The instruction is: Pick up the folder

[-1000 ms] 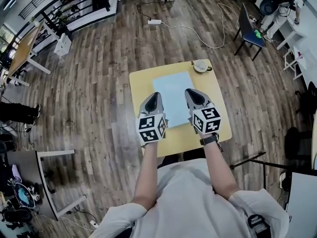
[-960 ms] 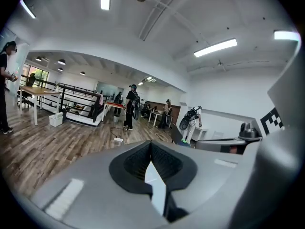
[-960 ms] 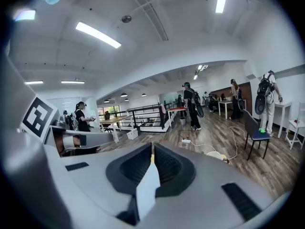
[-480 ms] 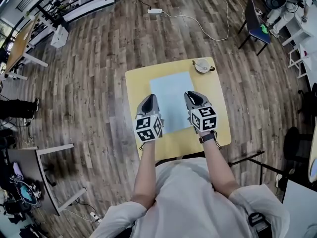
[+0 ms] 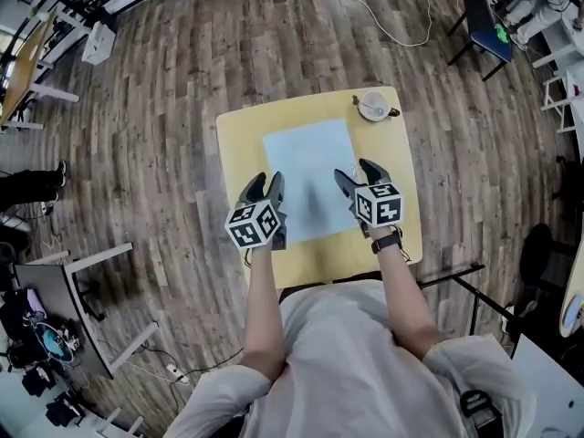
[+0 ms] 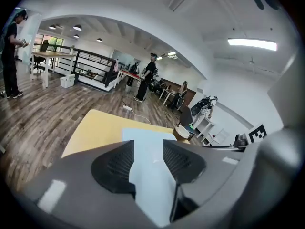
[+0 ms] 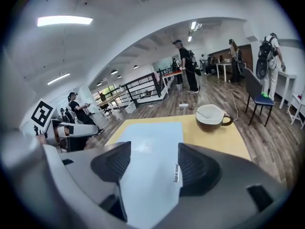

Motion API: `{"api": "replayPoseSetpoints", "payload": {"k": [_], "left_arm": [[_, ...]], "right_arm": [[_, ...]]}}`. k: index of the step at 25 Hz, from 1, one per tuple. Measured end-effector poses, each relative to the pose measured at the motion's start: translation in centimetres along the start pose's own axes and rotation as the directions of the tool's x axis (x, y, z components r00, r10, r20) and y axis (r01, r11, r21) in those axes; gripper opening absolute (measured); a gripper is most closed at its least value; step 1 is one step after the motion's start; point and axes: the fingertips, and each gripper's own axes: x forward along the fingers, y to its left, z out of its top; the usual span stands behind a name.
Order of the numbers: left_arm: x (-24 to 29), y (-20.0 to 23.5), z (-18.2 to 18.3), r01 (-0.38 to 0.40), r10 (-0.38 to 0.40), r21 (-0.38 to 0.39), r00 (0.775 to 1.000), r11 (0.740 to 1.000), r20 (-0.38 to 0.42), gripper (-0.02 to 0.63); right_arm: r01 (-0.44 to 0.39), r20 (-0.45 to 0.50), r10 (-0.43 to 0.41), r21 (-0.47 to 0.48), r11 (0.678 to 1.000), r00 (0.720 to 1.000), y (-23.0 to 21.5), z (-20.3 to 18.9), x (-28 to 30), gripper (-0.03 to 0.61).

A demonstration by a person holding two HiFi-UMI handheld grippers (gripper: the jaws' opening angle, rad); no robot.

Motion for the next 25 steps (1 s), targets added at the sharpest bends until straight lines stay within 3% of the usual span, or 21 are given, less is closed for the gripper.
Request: {"api": "replayPoseSetpoints", "payload": {"k": [5,9,14,25], "left_arm": [[1.9,0.8,-2.6,0.002,-0.006,-0.037,0.995,0.999,-0.103,0.287],[3.1,2.1,-4.8,-0.012,-0.001,-0.078,0.987,0.997,-0.163,0.345],[4.0,2.9,-6.7,-0.015,-0.013,-0.127,0.976,0.992,-0.217,0.362],[5.7,2.4,-9.5,-0.019,-0.023,-0.133,0.951,0.991,-0.308,0.365]], "right_arm": [[0.003,-0.055,0.002,0.075,0.997,0.998,-2.6,-1.8,1.9,0.299],[-0.010,-0.101,0.024,0.136,0.991,0.995,-3.9,-3.7,3.5,0.309],[-0.021,-0.136,0.045,0.171,0.985,0.990,-4.4,-5.0,4.5,0.310],[-0.073,-0.165,0.115,0.240,0.968,0.980,-4.2,-6.6,6.0,0.310]]}}
